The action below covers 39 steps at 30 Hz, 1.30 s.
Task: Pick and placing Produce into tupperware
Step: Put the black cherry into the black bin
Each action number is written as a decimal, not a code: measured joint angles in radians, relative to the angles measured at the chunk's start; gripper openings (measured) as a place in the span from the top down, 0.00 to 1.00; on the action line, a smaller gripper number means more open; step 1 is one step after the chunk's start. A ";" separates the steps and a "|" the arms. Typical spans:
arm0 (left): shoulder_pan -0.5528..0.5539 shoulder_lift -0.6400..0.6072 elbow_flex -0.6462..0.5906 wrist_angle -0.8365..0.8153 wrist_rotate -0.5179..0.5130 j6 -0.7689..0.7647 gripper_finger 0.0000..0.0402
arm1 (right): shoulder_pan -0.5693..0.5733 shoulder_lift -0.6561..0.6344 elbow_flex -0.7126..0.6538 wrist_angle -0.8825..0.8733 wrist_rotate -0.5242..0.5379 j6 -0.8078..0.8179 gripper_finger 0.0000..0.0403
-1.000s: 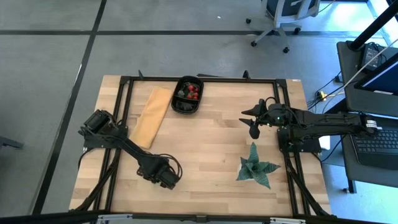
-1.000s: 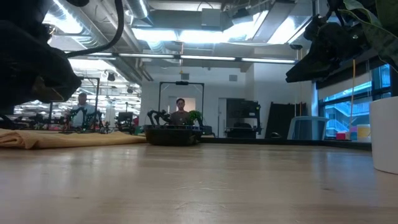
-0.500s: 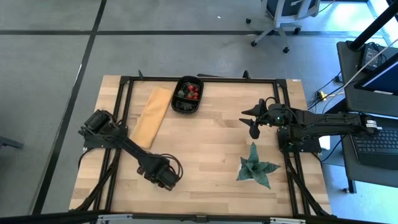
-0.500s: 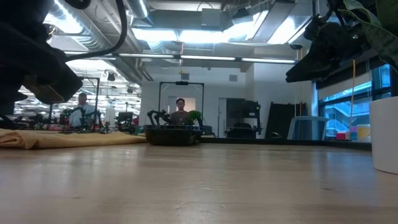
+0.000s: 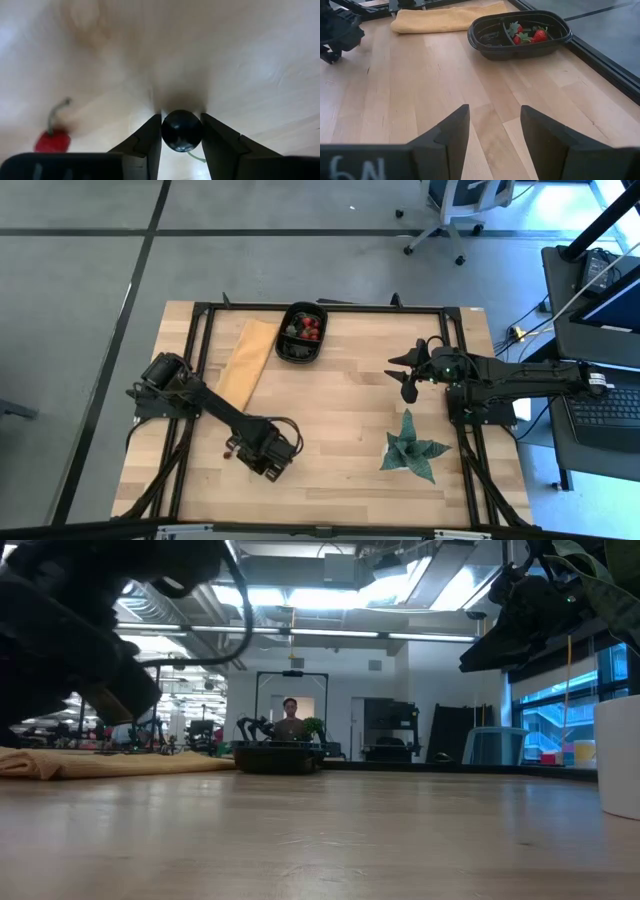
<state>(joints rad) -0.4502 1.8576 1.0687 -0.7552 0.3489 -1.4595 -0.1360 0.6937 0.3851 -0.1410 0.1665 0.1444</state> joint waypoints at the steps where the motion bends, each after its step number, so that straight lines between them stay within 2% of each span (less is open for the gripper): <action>1: 0.010 0.000 0.000 -0.001 0.002 0.022 0.72 | 0.000 0.000 0.000 0.000 0.000 0.000 0.56; 5: 0.052 -0.008 0.000 0.003 0.011 0.125 0.71 | 0.000 0.000 0.000 0.004 0.000 -0.022 0.56; 8: 0.095 -0.035 0.016 0.016 -0.023 0.215 0.71 | 0.000 0.000 0.000 0.004 0.000 -0.023 0.56; 17: 0.289 -0.264 0.034 0.140 -0.122 0.415 0.72 | 0.000 0.000 0.000 0.004 0.000 -0.024 0.56; 25: 0.504 -0.429 0.034 0.243 -0.141 0.573 0.71 | 0.000 0.000 0.000 0.020 0.000 -0.024 0.56; 32: 0.698 -0.469 0.037 0.432 -0.148 0.723 0.71 | 0.000 0.000 0.000 0.046 0.000 -0.024 0.56; 39: 0.870 -0.454 0.131 0.386 -0.122 0.899 0.72 | 0.000 0.000 0.000 0.076 0.001 -0.024 0.56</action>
<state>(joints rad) 0.4198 1.4032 1.1995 -0.3688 0.2267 -0.5608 -0.1361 0.6933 0.3855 -0.0648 0.1673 0.1201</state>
